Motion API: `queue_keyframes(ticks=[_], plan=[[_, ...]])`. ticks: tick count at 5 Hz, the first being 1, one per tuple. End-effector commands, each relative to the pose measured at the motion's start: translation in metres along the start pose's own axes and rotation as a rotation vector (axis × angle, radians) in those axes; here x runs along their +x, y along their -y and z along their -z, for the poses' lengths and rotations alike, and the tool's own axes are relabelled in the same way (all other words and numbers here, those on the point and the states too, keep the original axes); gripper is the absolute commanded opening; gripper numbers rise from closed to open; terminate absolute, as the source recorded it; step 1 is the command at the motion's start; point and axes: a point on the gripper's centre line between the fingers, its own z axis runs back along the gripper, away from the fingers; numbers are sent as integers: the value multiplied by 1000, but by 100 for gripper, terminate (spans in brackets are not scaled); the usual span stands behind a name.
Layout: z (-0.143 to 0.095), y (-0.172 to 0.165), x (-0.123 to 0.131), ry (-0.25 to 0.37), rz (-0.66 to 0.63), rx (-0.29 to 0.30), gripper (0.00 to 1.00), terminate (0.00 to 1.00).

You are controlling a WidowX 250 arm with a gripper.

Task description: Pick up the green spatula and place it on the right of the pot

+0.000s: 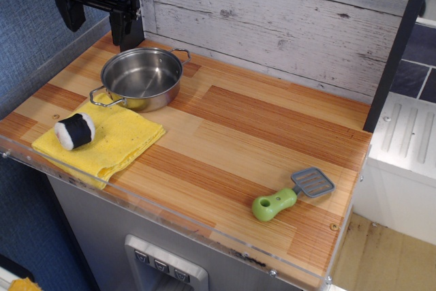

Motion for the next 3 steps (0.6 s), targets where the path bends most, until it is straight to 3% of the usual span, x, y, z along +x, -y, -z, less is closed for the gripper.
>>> queue_keyframes(ticks=[1, 2, 3], plan=[[0, 0, 0, 0, 0, 0, 100, 0], [-7, 12, 3, 32, 23, -24, 100, 0], [-7, 40, 10, 55, 136, -44, 100, 0]])
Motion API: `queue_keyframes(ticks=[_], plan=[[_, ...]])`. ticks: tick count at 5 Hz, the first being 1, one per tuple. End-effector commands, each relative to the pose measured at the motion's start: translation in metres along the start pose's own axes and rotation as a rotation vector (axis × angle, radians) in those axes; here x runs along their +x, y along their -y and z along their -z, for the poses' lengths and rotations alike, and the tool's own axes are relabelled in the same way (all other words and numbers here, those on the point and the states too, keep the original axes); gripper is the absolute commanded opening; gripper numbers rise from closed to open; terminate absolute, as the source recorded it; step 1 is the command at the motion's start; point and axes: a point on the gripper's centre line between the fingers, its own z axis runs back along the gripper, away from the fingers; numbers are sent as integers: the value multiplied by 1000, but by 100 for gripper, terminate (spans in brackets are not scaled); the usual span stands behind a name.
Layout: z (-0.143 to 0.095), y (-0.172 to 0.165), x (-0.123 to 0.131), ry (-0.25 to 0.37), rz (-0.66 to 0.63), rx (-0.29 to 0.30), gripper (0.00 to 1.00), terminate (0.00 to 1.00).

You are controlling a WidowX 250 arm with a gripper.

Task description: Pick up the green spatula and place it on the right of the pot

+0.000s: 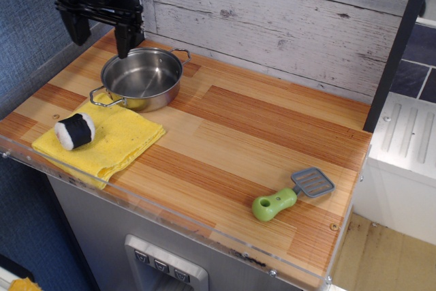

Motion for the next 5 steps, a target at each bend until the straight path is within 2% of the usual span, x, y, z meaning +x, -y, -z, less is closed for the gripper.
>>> queue_keyframes(ticks=[1, 2, 4, 5], plan=[[-28, 59, 20, 123, 258, -18, 100, 0], [-37, 97, 17, 240, 390, -70, 100, 0], [-37, 172, 8, 271, 639, -141, 100, 0], [-30, 192, -13, 268, 708, -179, 100, 0]])
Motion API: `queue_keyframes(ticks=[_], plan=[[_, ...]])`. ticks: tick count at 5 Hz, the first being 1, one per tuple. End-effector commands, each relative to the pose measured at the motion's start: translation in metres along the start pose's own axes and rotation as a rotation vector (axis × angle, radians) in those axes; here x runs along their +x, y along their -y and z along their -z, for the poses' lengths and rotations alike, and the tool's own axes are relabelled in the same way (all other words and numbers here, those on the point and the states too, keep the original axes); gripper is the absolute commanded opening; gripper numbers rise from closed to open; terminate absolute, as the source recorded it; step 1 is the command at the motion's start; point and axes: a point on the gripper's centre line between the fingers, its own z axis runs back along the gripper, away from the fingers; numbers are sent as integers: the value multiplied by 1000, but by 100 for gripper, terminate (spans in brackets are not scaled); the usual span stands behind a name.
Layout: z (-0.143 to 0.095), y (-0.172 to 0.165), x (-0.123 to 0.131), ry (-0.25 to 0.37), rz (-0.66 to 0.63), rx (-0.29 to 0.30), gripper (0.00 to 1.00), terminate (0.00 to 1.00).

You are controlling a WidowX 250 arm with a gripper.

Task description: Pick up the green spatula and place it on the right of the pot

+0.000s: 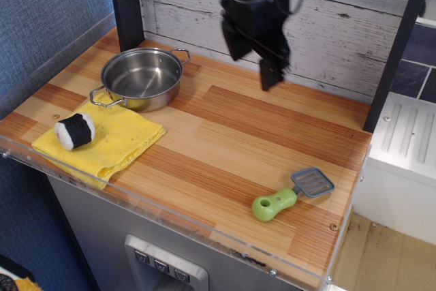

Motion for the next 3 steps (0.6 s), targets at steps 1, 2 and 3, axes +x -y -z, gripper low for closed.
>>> queue_keyframes(ticks=[1, 2, 3], plan=[[1, 50, -17, -9, 143, -48, 100, 0], [7, 72, -26, -26, 197, -111, 100, 0], [9, 89, -37, -36, 256, -152, 100, 0]])
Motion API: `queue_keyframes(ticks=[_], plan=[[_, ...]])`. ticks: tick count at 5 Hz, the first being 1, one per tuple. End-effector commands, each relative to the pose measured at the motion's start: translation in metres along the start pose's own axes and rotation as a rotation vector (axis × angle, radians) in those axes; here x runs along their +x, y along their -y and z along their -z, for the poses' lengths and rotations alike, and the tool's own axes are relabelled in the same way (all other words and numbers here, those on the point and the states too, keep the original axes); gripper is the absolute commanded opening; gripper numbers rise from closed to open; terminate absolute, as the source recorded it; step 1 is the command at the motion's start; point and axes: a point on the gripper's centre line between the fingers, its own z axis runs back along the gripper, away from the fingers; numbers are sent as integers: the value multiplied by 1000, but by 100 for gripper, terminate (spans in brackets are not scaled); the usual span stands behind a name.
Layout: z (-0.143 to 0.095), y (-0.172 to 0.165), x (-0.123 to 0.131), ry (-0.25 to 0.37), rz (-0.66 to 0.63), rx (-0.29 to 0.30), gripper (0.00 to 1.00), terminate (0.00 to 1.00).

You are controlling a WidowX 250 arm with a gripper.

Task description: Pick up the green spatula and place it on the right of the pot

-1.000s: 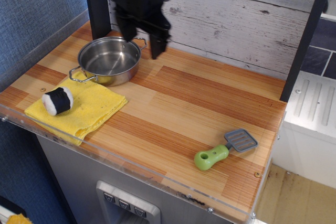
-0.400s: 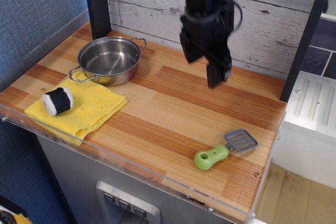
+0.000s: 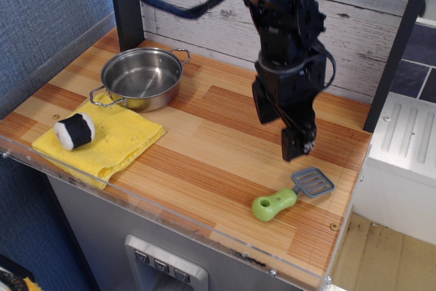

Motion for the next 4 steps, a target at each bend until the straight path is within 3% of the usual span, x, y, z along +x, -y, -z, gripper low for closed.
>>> queue_keyframes(ticks=[1, 4], plan=[[-7, 33, -16, 7, 105, -39, 100, 0], [4, 50, -39, -74, 136, -60, 100, 0]])
